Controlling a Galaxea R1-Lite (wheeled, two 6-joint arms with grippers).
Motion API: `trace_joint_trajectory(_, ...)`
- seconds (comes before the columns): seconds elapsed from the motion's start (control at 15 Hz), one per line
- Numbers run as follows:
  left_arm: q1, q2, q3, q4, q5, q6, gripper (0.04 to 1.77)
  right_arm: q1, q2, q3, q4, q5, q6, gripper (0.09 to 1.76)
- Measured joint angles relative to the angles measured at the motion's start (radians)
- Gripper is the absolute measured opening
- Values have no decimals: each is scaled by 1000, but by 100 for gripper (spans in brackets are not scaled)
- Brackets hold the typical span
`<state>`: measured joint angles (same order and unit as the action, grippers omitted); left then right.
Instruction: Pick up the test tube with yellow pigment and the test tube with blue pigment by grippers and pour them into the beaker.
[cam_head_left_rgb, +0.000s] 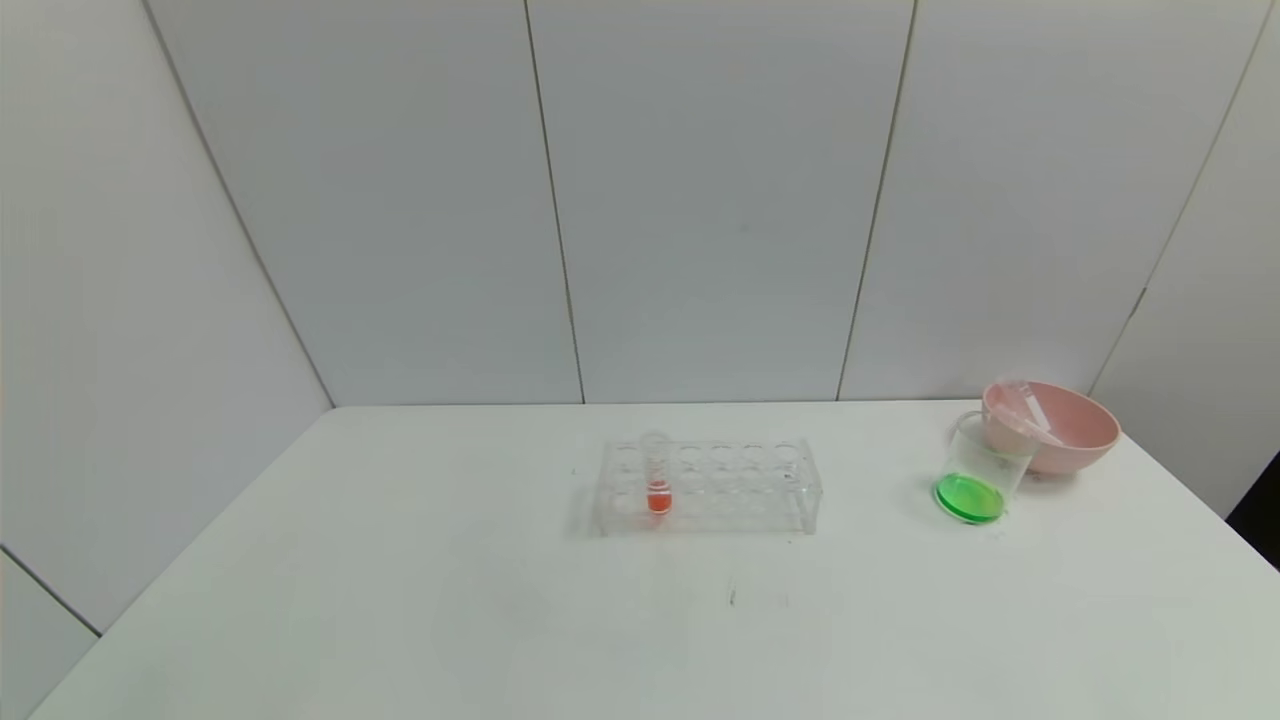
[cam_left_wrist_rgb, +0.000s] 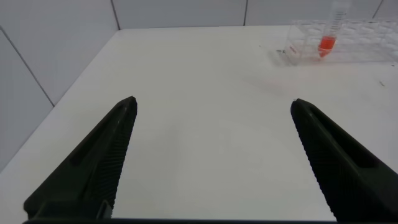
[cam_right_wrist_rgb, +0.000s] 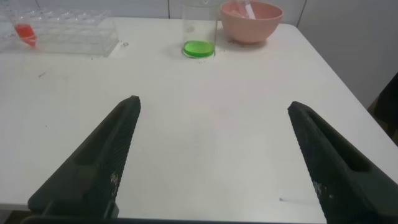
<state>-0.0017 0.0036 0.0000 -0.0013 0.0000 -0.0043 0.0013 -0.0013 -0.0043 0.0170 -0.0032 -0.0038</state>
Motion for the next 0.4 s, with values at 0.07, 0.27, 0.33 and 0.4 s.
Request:
trace_joint_trajectory(0.07,0,0,0,0,0,0,176,0,0,-3,4,1,1,170)
trace_joint_trajectory(0.27,0,0,0,0,0,0,176,0,0,0,-23,6,1,170)
trace_joint_trajectory(0.33,0,0,0,0,0,0,176,0,0,1,-25,8,1,170)
trace_joint_trajectory(0.4,0,0,0,0,0,0,176,0,0,3,-26,9,1,170)
